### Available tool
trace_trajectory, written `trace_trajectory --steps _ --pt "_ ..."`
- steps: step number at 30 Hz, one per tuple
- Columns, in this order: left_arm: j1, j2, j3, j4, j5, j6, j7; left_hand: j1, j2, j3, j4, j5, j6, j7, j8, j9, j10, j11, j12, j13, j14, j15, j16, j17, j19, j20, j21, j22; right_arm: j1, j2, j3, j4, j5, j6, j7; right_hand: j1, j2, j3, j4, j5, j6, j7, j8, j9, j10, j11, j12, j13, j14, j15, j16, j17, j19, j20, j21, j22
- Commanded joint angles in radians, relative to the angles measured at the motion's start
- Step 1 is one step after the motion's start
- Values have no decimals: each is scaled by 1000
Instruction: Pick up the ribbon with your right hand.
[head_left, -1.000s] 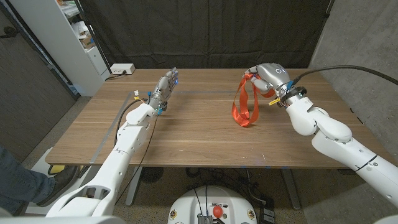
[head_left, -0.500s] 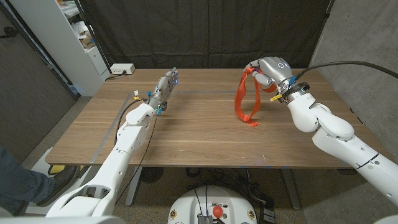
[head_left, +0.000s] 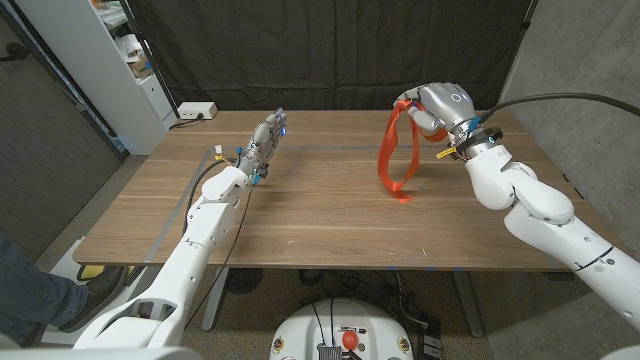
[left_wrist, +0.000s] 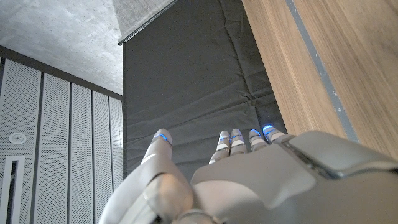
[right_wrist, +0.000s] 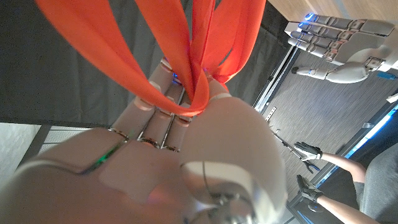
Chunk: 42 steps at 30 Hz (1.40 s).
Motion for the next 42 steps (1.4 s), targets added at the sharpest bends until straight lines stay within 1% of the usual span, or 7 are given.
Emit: trace_trajectory --steps 1,2,20,22,30,35,42 --pt "7 7 -3 -16 -2 9 -2 -2 6 2 -4 -3 7 7 2 4 -2 2 6 5 -14 4 3 4 -74 4 5 2 -7 11 27 -20 -5 0 -3 11 1 -2 -1 -3 8 0 -3 2 5 -2 -3 2 11 -101 -4 4 1 -6 5 3" --pt "8 9 -4 -18 -2 9 -2 -2 6 2 -4 -3 7 7 3 4 -2 2 7 5 -14 4 3 4 -74 4 5 2 -6 12 29 -22 -6 1 -3 12 2 -2 0 -3 9 1 -3 2 5 2 -4 2 11 -100 -5 4 2 -6 6 3" --pt "15 15 -7 -35 -8 8 -4 -2 7 3 -5 -3 7 8 2 4 -3 2 7 5 -14 4 4 4 -75 2 5 2 -9 22 49 -55 -28 -11 18 13 2 -7 2 -3 10 -1 -5 3 6 -1 -6 5 16 -102 -12 9 0 -6 11 3" --pt "17 16 -8 -37 -9 9 -5 -2 7 3 -5 -3 7 8 2 4 -2 2 7 5 -14 4 4 4 -75 1 5 2 -9 23 49 -58 -30 -12 22 13 2 -8 3 -3 9 -1 -6 3 7 -6 -6 5 17 -102 -12 10 2 -5 12 3" --pt "35 24 -13 -66 -10 16 4 -2 7 3 -5 -3 8 8 3 4 -2 1 7 5 -13 5 4 4 -75 2 5 2 -6 29 48 -58 -35 -3 22 14 3 -10 3 -3 10 -2 -7 3 13 2 -3 10 25 -103 -13 14 3 -6 16 3" --pt "47 29 -17 -82 -12 18 8 -2 7 3 -5 -3 9 8 3 4 -2 2 7 5 -13 5 4 4 -74 1 6 2 -7 34 48 -58 -36 1 20 14 3 -12 4 -3 11 -2 -8 3 13 -6 -3 12 26 -102 -16 14 3 -6 18 3" --pt "67 39 -22 -112 -12 28 17 -2 7 3 -5 -3 9 9 3 4 -3 1 7 5 -14 5 3 4 -75 1 5 2 -14 41 50 -54 -36 11 6 14 2 -14 5 -3 11 -3 -9 3 15 -1 -4 12 28 -102 -19 16 2 -6 20 3"
